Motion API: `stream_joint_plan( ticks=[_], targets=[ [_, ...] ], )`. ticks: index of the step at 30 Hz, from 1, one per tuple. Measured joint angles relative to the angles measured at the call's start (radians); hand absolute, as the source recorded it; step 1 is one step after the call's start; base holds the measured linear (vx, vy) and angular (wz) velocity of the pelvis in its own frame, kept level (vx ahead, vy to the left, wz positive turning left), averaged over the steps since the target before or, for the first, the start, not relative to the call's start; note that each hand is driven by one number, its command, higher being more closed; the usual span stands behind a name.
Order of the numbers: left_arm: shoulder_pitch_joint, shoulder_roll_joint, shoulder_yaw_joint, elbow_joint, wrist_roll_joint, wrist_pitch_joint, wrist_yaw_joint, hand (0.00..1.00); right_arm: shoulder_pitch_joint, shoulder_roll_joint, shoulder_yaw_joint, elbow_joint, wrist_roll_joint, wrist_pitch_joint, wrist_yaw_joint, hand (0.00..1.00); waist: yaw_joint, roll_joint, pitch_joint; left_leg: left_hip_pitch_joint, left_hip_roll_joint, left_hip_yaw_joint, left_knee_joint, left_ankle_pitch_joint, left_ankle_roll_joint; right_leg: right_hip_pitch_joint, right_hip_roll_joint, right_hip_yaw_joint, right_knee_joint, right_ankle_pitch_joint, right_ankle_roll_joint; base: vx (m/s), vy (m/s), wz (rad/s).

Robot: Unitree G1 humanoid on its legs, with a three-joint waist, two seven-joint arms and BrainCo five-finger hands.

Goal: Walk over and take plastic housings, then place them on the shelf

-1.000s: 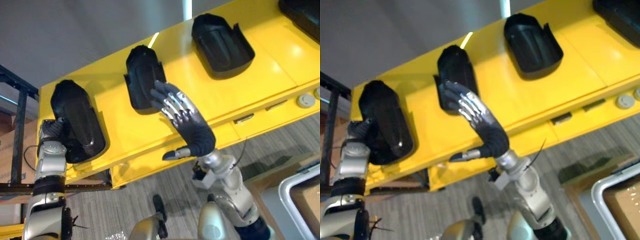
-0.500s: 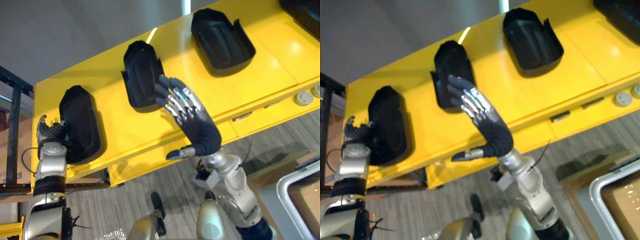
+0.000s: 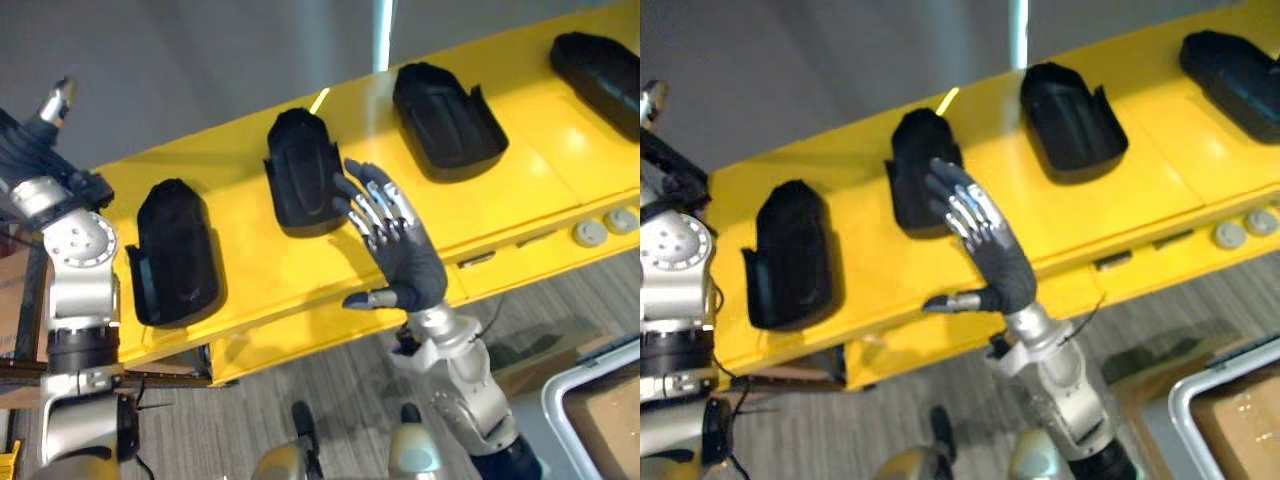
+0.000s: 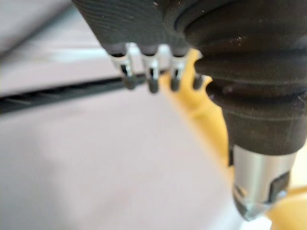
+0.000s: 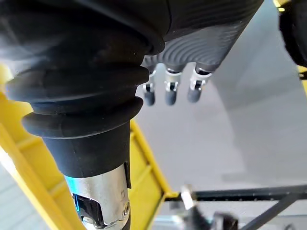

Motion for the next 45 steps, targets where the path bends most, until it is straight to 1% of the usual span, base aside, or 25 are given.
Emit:
stream_joint_plan(
  ticks=[3,5,6,8,9,10,11,13,15,16,17,18,20,21,23,26,27,29,31,35,36,39,40,41,45],
  targets=[
    [0.209,-0.145,0.005,-0.220,-0.017,-0.048,-0.125,0.00,-0.002,0.005,-0.022,0.029,-0.048,0.000,-0.014,0.00,0.024,-0.004,-0.069,0.002,0.004,-0.040,0.000,0.001,-0.002,0.048,0.008,-0.041,-0.049,0.016,-0.003,0.02,-0.009,0.29],
    [0.294,-0.204,0.005,-0.300,-0.020,-0.072,-0.171,0.00,-0.001,0.012,-0.039,0.034,-0.052,0.000,-0.023,0.00,0.031,-0.008,-0.082,0.002,0.004,-0.053,-0.001,0.002,-0.003,0.062,0.008,-0.060,-0.057,0.017,-0.003,-0.02,-0.008,0.28],
    [0.431,-0.285,0.004,-0.399,-0.017,-0.113,-0.228,0.00,-0.001,0.022,-0.071,0.046,-0.069,0.000,-0.038,0.00,0.051,-0.015,-0.101,0.001,0.005,-0.069,-0.005,0.004,-0.006,0.073,0.012,-0.070,-0.068,0.020,-0.006,-0.03,0.000,0.26],
    [0.501,-0.325,0.004,-0.426,-0.009,-0.143,-0.245,0.00,-0.001,0.027,-0.096,0.059,-0.072,-0.001,-0.048,0.00,0.065,-0.019,-0.109,-0.001,0.005,-0.084,-0.006,0.008,-0.006,0.082,0.013,-0.091,-0.072,0.019,-0.008,-0.06,-0.007,0.32],
    [0.581,-0.372,0.006,-0.434,-0.012,-0.183,-0.263,0.00,0.001,0.033,-0.133,0.073,-0.089,-0.002,-0.066,0.00,0.084,-0.028,-0.115,-0.004,0.005,-0.103,-0.007,0.012,-0.007,0.093,0.015,-0.115,-0.086,0.011,-0.019,-0.08,-0.010,0.30],
    [0.594,-0.379,0.006,-0.435,-0.011,-0.187,-0.264,0.00,0.002,0.034,-0.138,0.073,-0.089,-0.002,-0.066,0.00,0.089,-0.030,-0.115,-0.005,0.006,-0.104,-0.007,0.013,-0.008,0.093,0.015,-0.116,-0.086,0.011,-0.019,-0.08,-0.004,0.25],
    [0.647,-0.408,0.006,-0.441,-0.005,-0.193,-0.258,0.00,0.005,0.035,-0.154,0.073,-0.089,-0.007,-0.066,0.00,0.103,-0.037,-0.119,-0.010,0.007,-0.109,-0.007,0.015,-0.006,0.093,0.018,-0.119,-0.089,0.011,-0.018,-0.05,-0.003,0.11],
    [0.716,-0.452,0.005,-0.437,-0.010,-0.191,-0.225,0.00,0.011,0.039,-0.164,0.073,-0.087,-0.029,-0.061,0.00,0.104,-0.050,-0.129,-0.027,0.006,-0.130,-0.007,0.024,-0.004,0.091,0.020,-0.138,-0.092,0.012,-0.018,-0.05,-0.009,0.27],
    [0.756,-0.485,0.006,-0.401,-0.010,-0.176,-0.161,0.00,0.030,0.041,-0.171,0.075,-0.079,-0.038,-0.041,0.00,0.115,-0.069,-0.139,-0.038,0.006,-0.141,-0.007,0.030,-0.006,0.088,0.022,-0.150,-0.095,0.014,-0.019,-0.01,-0.008,0.20],
    [0.771,-0.500,0.006,-0.343,-0.020,-0.162,-0.099,0.00,0.037,0.038,-0.171,0.082,-0.063,-0.038,-0.025,0.00,0.127,-0.081,-0.146,-0.038,0.006,-0.141,-0.007,0.031,-0.006,0.089,0.022,-0.151,-0.097,0.016,-0.020,0.01,-0.007,0.04],
    [0.781,-0.512,0.010,-0.269,-0.046,-0.152,-0.047,0.00,0.035,0.038,-0.171,0.097,-0.047,-0.034,-0.007,0.00,0.133,-0.093,-0.153,-0.039,0.006,-0.144,-0.008,0.031,-0.006,0.091,0.022,-0.155,-0.099,0.016,-0.019,0.01,-0.009,0.06],
    [0.783,-0.519,0.014,-0.229,-0.057,-0.144,-0.026,0.00,0.035,0.038,-0.171,0.104,-0.034,-0.029,0.002,0.00,0.137,-0.098,-0.156,-0.042,0.005,-0.147,-0.008,0.031,-0.006,0.091,0.022,-0.159,-0.099,0.016,-0.019,0.02,-0.011,0.17],
    [0.784,-0.547,0.036,-0.064,-0.101,-0.141,0.036,0.00,0.014,0.033,-0.158,0.156,0.017,0.010,0.053,0.00,0.143,-0.125,-0.166,-0.056,0.006,-0.161,-0.008,0.035,-0.007,0.090,0.026,-0.171,-0.097,0.020,-0.021,0.02,-0.016,0.15],
    [0.784,-0.551,0.041,-0.025,-0.115,-0.145,0.044,0.00,0.001,0.027,-0.146,0.180,0.022,0.017,0.061,0.00,0.146,-0.131,-0.166,-0.056,0.006,-0.162,-0.008,0.035,-0.007,0.090,0.026,-0.171,-0.097,0.021,-0.021,0.02,-0.015,0.03],
    [0.785,-0.570,0.043,0.086,-0.141,-0.165,0.060,0.00,-0.049,-0.003,-0.078,0.251,0.031,0.060,0.101,0.00,0.163,-0.146,-0.166,-0.057,0.006,-0.165,-0.008,0.036,-0.008,0.090,0.027,-0.172,-0.096,0.020,-0.023,0.00,-0.010,0.04],
    [0.776,-0.568,0.043,0.226,-0.166,-0.176,0.064,0.00,-0.114,0.001,0.020,0.315,0.053,0.093,0.141,0.00,0.184,-0.146,-0.166,-0.057,0.007,-0.169,-0.008,0.037,-0.008,0.089,0.028,-0.173,-0.093,0.018,-0.025,0.00,-0.002,0.01],
    [0.775,-0.568,0.043,0.250,-0.173,-0.176,0.060,0.00,-0.126,0.003,0.039,0.328,0.054,0.095,0.148,0.00,0.187,-0.146,-0.165,-0.057,0.007,-0.169,-0.008,0.037,-0.008,0.089,0.028,-0.173,-0.093,0.018,-0.026,0.00,0.000,0.00],
    [0.770,-0.568,0.043,0.321,-0.212,-0.172,0.052,0.00,-0.156,0.022,0.090,0.373,0.072,0.103,0.160,0.00,0.195,-0.148,-0.162,-0.058,0.009,-0.172,-0.008,0.038,-0.010,0.088,0.031,-0.175,-0.092,0.017,-0.027,0.00,0.000,0.00],
    [0.768,-0.569,0.041,0.380,-0.215,-0.138,0.035,0.00,-0.182,0.064,0.137,0.431,0.092,0.125,0.184,0.00,0.203,-0.154,-0.146,-0.059,0.014,-0.176,-0.008,0.041,-0.013,0.087,0.036,-0.177,-0.089,0.016,-0.030,0.00,0.000,0.00],
    [0.761,-0.569,0.012,0.406,-0.236,-0.133,0.004,0.00,-0.197,0.095,0.230,0.483,0.089,0.161,0.228,0.00,0.211,-0.161,-0.130,-0.077,0.017,-0.188,-0.008,0.047,-0.014,0.072,0.038,-0.197,-0.088,0.013,-0.034,-0.02,-0.017,0.10],
    [0.757,-0.570,0.004,0.406,-0.252,-0.132,-0.011,0.00,-0.201,0.108,0.268,0.503,0.086,0.168,0.228,1.00,0.211,-0.160,-0.128,-0.084,0.017,-0.189,-0.008,0.048,-0.014,0.068,0.038,-0.197,-0.087,0.014,-0.034,0.00,0.000,0.00],
    [0.739,-0.568,-0.016,0.404,-0.254,-0.132,-0.040,0.00,-0.206,0.139,0.298,0.531,0.068,0.169,0.222,1.00,0.212,-0.157,-0.103,-0.087,0.017,-0.189,-0.008,0.052,-0.013,0.065,0.038,-0.197,-0.082,0.017,-0.034,0.00,0.000,0.00],
    [0.730,-0.565,-0.035,0.403,-0.256,-0.132,-0.054,0.00,-0.209,0.142,0.297,0.531,0.067,0.169,0.220,1.00,0.212,-0.143,-0.086,-0.094,0.017,-0.189,-0.008,0.055,-0.012,0.056,0.038,-0.196,-0.080,0.019,-0.035,-0.04,0.000,-0.03],
    [0.715,-0.565,-0.052,0.398,-0.256,-0.130,-0.068,0.00,-0.219,0.141,0.295,0.532,0.065,0.168,0.220,1.00,0.211,-0.145,-0.073,-0.099,0.017,-0.188,-0.008,0.058,-0.010,0.048,0.038,-0.194,-0.078,0.021,-0.034,-0.05,0.004,-0.02],
    [0.683,-0.563,-0.117,0.377,-0.294,-0.114,-0.087,0.00,-0.249,0.146,0.293,0.541,0.041,0.164,0.224,1.00,0.211,-0.123,-0.026,-0.112,0.019,-0.186,-0.007,0.063,-0.012,0.028,0.038,-0.189,-0.072,0.023,-0.035,-0.03,0.006,-0.03]
  ],
)
